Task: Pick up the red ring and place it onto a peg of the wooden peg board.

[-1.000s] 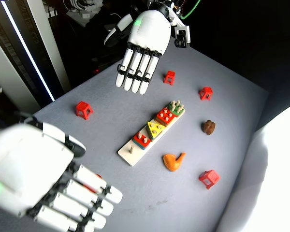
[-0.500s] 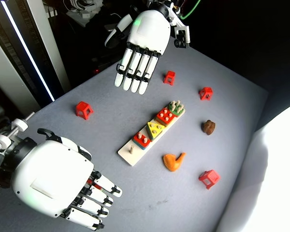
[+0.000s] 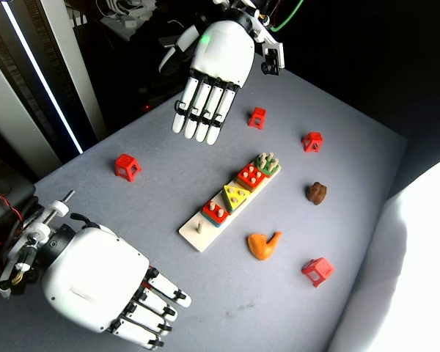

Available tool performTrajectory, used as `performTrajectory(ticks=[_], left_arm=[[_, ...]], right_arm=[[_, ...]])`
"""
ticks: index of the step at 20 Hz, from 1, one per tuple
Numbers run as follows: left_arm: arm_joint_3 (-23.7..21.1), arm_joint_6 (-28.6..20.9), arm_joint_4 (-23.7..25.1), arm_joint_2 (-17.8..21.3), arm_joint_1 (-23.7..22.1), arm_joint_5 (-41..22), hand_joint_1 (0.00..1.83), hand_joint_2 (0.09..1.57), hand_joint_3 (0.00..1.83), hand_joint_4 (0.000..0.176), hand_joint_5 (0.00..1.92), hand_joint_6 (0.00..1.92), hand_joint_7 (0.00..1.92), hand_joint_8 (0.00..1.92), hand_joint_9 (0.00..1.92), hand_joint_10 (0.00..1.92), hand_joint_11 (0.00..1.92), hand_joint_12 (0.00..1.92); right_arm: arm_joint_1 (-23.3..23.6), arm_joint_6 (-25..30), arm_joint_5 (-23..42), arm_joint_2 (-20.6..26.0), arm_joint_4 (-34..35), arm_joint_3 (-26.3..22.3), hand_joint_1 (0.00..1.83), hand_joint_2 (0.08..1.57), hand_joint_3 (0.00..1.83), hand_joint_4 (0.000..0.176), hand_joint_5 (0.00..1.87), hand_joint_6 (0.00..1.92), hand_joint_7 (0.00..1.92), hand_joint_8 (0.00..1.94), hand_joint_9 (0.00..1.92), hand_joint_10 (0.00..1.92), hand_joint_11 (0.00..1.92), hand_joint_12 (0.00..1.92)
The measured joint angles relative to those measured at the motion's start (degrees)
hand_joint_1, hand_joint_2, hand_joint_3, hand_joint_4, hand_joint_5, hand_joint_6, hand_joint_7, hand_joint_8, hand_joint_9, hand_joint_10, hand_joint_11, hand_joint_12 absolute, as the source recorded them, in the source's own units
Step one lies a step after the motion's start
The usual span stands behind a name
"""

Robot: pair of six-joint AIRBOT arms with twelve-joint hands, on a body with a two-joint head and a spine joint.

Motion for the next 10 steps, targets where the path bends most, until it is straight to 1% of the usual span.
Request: performTrajectory(ticks=[4, 5, 6, 7, 8, 9, 10], left_arm=[[-0.13, 0.02, 0.11, 0.00, 0.00, 0.11, 0.00, 1.06, 0.00, 0.000, 0.03, 0.00, 0.02, 0.00, 0.01, 0.00, 0.00, 0.00], [-0.15, 0.07, 0.09, 0.00, 0.00, 0.09, 0.00, 1.06, 0.00, 0.000, 0.05, 0.01, 0.03, 0.01, 0.02, 0.01, 0.01, 0.00], [-0.24, 0.13, 0.11, 0.00, 0.00, 0.24, 0.00, 1.07, 0.00, 0.000, 0.10, 0.01, 0.07, 0.00, 0.06, 0.01, 0.05, 0.03], [-0.24, 0.15, 0.11, 0.00, 0.00, 0.24, 0.00, 1.09, 0.01, 0.000, 0.08, 0.00, 0.04, 0.00, 0.03, 0.00, 0.01, 0.02], [-0.24, 0.17, 0.09, 0.00, 0.00, 0.37, 0.00, 1.09, 0.01, 0.000, 0.08, 0.00, 0.04, 0.00, 0.03, 0.00, 0.01, 0.02], [-0.24, 0.17, 0.11, 0.00, 0.00, 0.37, 0.00, 1.09, 0.01, 0.000, 0.09, 0.01, 0.05, 0.01, 0.04, 0.01, 0.03, 0.03], [-0.24, 0.17, 0.09, 0.00, 0.00, 0.46, 0.00, 1.09, 0.01, 0.000, 0.07, 0.00, 0.03, 0.00, 0.02, 0.00, 0.02, 0.03]], right_arm=[[-1.18, -0.44, -0.02, -0.57, 0.44, 0.00, 0.94, 0.93, 0.01, 0.000, 0.29, 0.03, 0.44, 0.02, 0.09, 0.74, 0.00, 1.02], [-1.18, -0.42, -0.04, -0.68, 0.44, 0.00, 0.94, 0.93, 0.01, 0.000, 0.29, 0.03, 0.44, 0.02, 0.09, 0.75, 0.00, 1.05], [-1.18, -0.42, -0.04, -0.79, -0.09, 0.04, 0.94, 0.95, 0.02, 0.000, 0.34, 0.07, 0.48, 0.05, 0.12, 0.79, 0.00, 1.12], [-1.18, -0.44, -0.04, -0.85, -0.50, 0.15, 0.94, 0.97, 0.01, 0.000, 0.33, 0.24, 0.48, 0.17, 0.13, 0.85, 0.00, 1.16], [-1.18, -0.44, 0.02, -1.31, -0.79, 0.42, 0.95, 1.00, 0.01, 0.000, 0.34, 0.46, 0.44, 0.44, 0.15, 0.95, 0.00, 1.22], [-1.20, -0.46, 0.07, -1.51, -0.79, 0.48, 0.98, 0.99, 0.00, 0.000, 0.35, 0.57, 0.40, 0.63, 0.16, 0.98, 0.00, 1.25], [-1.42, -0.63, 0.07, -1.57, -0.76, 0.48, 0.98, 0.99, 0.00, 0.000, 0.37, 0.61, 0.40, 0.72, 0.21, 0.97, 0.00, 1.28]])
